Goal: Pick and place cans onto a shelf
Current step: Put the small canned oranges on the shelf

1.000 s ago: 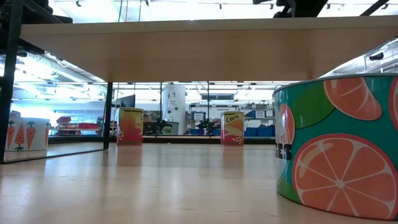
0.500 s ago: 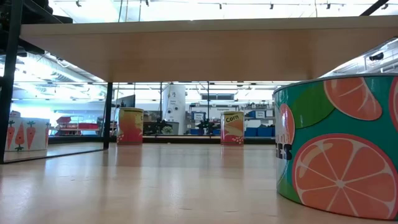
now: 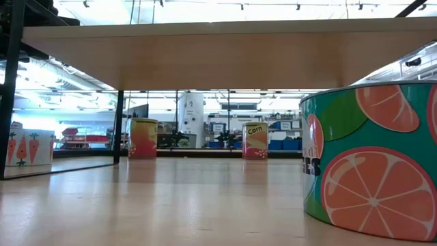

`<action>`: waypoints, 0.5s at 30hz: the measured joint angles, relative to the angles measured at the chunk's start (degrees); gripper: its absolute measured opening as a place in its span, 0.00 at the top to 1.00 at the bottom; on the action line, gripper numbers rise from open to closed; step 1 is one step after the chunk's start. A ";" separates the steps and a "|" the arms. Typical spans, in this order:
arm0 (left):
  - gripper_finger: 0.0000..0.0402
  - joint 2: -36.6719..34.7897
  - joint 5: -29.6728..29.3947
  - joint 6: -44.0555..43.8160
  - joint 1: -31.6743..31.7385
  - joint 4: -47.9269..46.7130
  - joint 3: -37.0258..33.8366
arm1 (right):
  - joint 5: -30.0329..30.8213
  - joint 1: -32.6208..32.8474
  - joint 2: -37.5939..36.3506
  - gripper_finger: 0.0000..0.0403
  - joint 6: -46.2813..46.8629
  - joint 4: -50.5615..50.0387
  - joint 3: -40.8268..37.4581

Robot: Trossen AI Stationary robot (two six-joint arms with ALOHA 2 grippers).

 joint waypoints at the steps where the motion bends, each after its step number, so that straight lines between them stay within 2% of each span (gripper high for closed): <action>1: 0.75 0.00 -0.01 0.00 0.00 0.01 0.00 | -1.21 -0.24 1.00 0.09 -2.46 0.03 0.00; 5: 0.75 0.00 -0.01 0.01 0.00 0.02 0.00 | -5.13 -1.73 5.04 0.09 -9.00 0.59 0.00; 15: 0.75 0.00 -0.01 0.00 -0.01 0.01 0.00 | -6.32 -5.23 12.38 0.09 -15.10 0.50 0.00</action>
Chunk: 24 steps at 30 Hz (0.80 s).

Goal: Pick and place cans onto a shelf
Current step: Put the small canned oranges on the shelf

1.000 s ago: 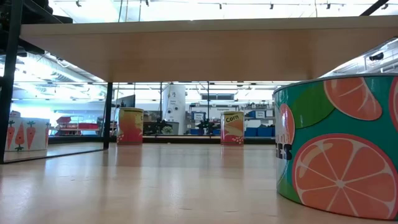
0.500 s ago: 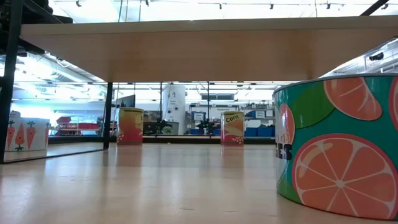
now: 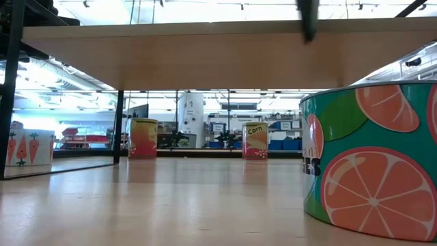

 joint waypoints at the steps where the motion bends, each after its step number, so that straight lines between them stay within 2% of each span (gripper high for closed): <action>1: 0.75 0.00 -0.01 0.00 0.00 0.00 0.00 | 0.02 -0.36 0.23 0.09 -0.34 0.09 0.00; 9: 0.75 0.00 -0.01 0.00 0.01 0.14 0.00 | -2.60 -2.35 2.12 0.09 -2.90 -0.65 -0.01; 24: 0.75 0.15 -0.01 -0.01 -0.01 0.35 -0.02 | -2.79 -3.12 2.05 0.09 -3.87 4.52 -5.19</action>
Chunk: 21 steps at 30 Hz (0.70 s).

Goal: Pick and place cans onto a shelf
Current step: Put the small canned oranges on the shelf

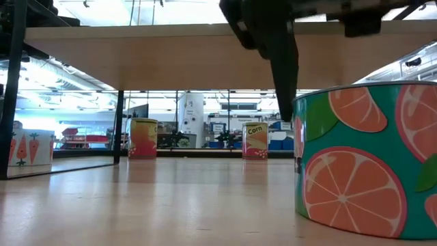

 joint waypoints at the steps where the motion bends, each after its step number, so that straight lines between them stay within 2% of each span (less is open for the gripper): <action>1: 0.75 0.00 0.00 0.02 0.02 0.02 0.00 | 0.32 -0.04 0.01 0.09 0.16 -0.05 -0.40; 6: 0.75 0.00 0.00 0.02 0.02 0.02 0.00 | 1.46 -0.02 0.02 0.13 0.11 0.09 -0.95; 14: 0.75 0.00 0.02 0.02 0.02 0.02 0.00 | 1.48 0.24 0.02 0.29 0.02 1.14 -0.91; 21: 0.75 0.00 0.00 0.02 0.02 0.04 0.00 | 0.84 2.63 0.02 0.28 0.14 -1.89 4.83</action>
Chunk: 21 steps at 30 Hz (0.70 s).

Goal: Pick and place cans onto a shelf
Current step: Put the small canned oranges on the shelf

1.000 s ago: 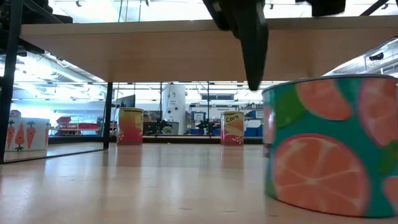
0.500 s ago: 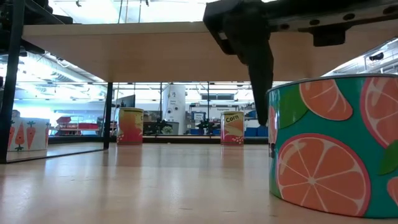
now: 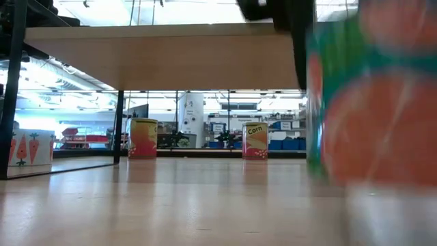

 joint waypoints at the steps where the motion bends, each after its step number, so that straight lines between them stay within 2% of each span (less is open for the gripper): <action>1: 0.75 0.00 0.00 0.00 0.00 -0.01 0.00 | 0.00 0.30 0.00 0.27 0.14 -1.19 1.58; 4: 0.75 0.00 0.00 0.00 0.00 0.00 0.00 | 0.02 0.94 0.00 0.27 1.26 -6.11 7.76; 7: 0.75 0.00 0.00 -0.02 -0.02 0.00 0.00 | 1.13 1.24 0.00 0.29 4.68 -15.93 16.34; 11: 0.75 0.00 0.00 -0.02 0.01 -0.01 0.00 | 2.51 0.87 -0.07 0.28 16.37 -32.13 29.52; 14: 0.75 0.00 0.00 -0.01 -0.02 0.00 0.00 | 5.75 -0.38 -0.16 0.28 26.02 -44.02 37.27; 16: 0.75 0.01 0.00 -0.01 0.01 -0.01 0.00 | 8.86 -1.45 -1.05 0.28 31.61 -44.42 38.84; 21: 0.75 0.11 0.02 0.00 -0.02 0.39 0.00 | 11.63 -3.76 -5.10 0.28 43.26 -44.69 35.73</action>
